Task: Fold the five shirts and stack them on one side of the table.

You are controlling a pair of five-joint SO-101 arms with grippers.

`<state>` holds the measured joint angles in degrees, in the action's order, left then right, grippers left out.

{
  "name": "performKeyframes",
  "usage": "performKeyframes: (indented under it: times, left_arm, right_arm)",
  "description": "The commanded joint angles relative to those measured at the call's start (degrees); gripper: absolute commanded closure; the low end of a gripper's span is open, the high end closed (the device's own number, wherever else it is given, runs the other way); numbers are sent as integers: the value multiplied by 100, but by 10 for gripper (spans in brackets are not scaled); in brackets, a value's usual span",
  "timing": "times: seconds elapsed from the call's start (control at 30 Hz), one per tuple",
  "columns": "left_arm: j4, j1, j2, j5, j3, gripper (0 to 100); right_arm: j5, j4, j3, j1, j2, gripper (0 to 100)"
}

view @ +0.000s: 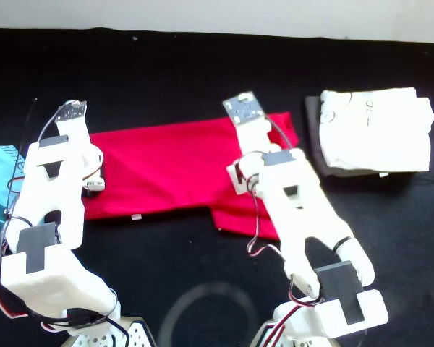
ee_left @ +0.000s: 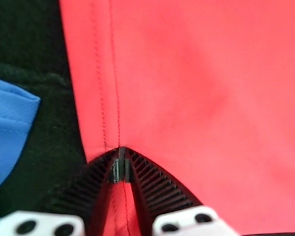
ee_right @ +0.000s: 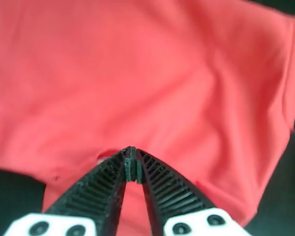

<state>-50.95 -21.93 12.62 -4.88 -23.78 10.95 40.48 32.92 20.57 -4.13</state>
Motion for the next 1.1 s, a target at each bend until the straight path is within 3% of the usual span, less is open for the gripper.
performKeyframes:
  times: [0.0,0.33,0.73,1.07]
  left_arm:
    - [229,-13,13,35,-13,991]
    - [237,-22,22,308,-13,991]
    - [299,-31,22,316,-22,991]
    - [299,-31,22,316,-22,991]
  right_arm:
    - [0,-426,66,-92,-268,992]
    - [0,-611,75,-286,655,992]
    - [9,1851,-189,-251,101,992]
    - [9,2352,-127,-242,-734,992]
